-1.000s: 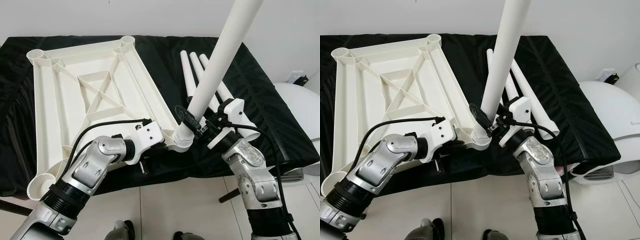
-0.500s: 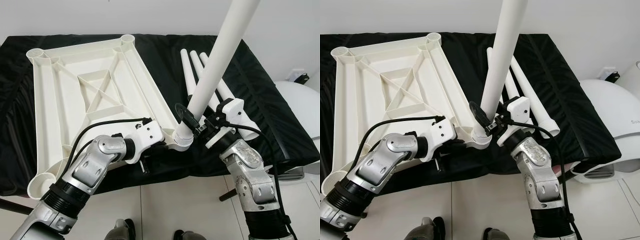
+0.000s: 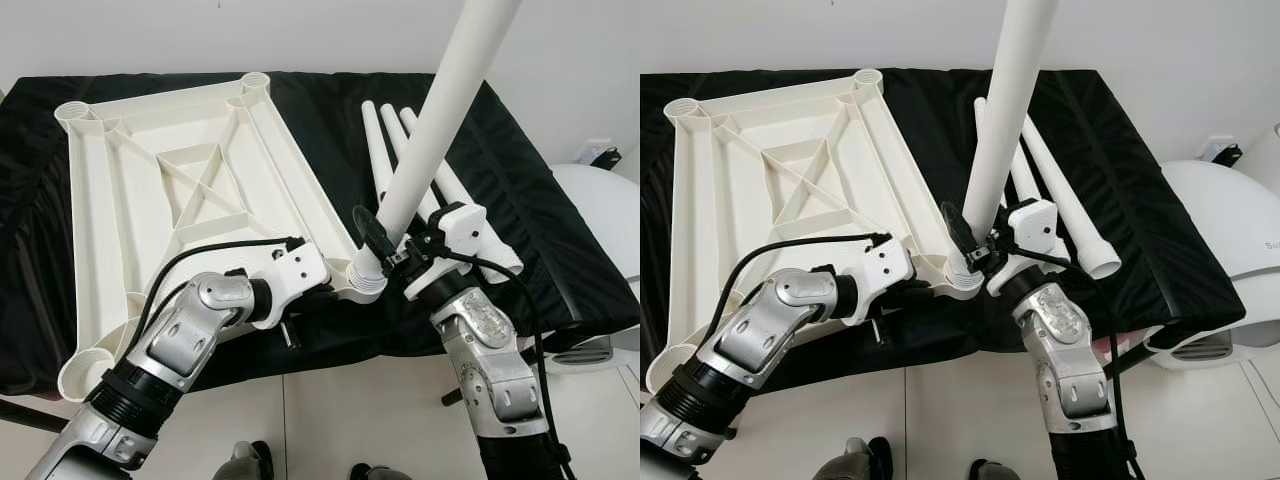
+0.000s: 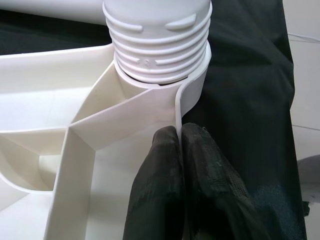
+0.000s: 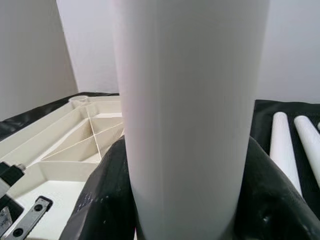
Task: Building children table
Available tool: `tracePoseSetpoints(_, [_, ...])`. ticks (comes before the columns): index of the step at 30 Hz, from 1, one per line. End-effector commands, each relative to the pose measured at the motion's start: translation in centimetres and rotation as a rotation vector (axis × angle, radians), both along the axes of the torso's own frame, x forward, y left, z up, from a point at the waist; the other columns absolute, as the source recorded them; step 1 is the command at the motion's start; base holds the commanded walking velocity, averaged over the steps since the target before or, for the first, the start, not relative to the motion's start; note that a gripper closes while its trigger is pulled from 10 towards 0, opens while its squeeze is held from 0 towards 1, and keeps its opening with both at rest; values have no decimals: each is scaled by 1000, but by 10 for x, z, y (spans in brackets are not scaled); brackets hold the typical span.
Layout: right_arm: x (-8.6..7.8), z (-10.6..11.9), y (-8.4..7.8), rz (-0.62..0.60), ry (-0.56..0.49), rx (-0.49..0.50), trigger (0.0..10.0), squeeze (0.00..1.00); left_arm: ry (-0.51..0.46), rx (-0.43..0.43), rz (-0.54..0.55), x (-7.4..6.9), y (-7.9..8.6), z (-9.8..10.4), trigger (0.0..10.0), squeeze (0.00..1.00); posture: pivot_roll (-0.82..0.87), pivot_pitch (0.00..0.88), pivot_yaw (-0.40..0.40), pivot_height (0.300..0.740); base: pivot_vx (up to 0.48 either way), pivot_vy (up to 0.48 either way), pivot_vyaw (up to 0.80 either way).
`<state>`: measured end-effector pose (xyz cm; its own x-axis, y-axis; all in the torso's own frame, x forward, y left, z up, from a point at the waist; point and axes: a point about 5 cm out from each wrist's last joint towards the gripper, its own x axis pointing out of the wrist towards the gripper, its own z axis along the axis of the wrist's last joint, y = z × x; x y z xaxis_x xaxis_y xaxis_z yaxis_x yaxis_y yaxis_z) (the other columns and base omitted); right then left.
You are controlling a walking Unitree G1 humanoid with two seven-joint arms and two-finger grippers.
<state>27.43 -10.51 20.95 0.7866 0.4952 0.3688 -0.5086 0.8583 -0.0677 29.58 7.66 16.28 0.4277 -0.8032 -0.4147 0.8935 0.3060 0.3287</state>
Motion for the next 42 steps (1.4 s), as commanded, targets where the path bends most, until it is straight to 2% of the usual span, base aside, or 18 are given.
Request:
tracePoseSetpoints(1, [-2,-14,12,39,75,-5,10000,0,65,55,28,-4,-1,-21,10000,0,-34,195,-20,740,0,0,0])
tracePoseSetpoints(19, [-7,-17,17,-115,65,28,10000,0,69,51,35,-5,0,-21,10000,0,-28,200,-25,740,0,0,0])
tracePoseSetpoints(27, [-5,-17,9,-260,65,54,10000,0,69,50,32,-5,-1,-21,10000,0,-29,193,-23,740,0,0,0])
tracePoseSetpoints(42, [-6,-18,15,-330,72,59,10000,0,66,47,29,-5,-3,-20,10000,0,-27,179,-28,740,0,0,0])
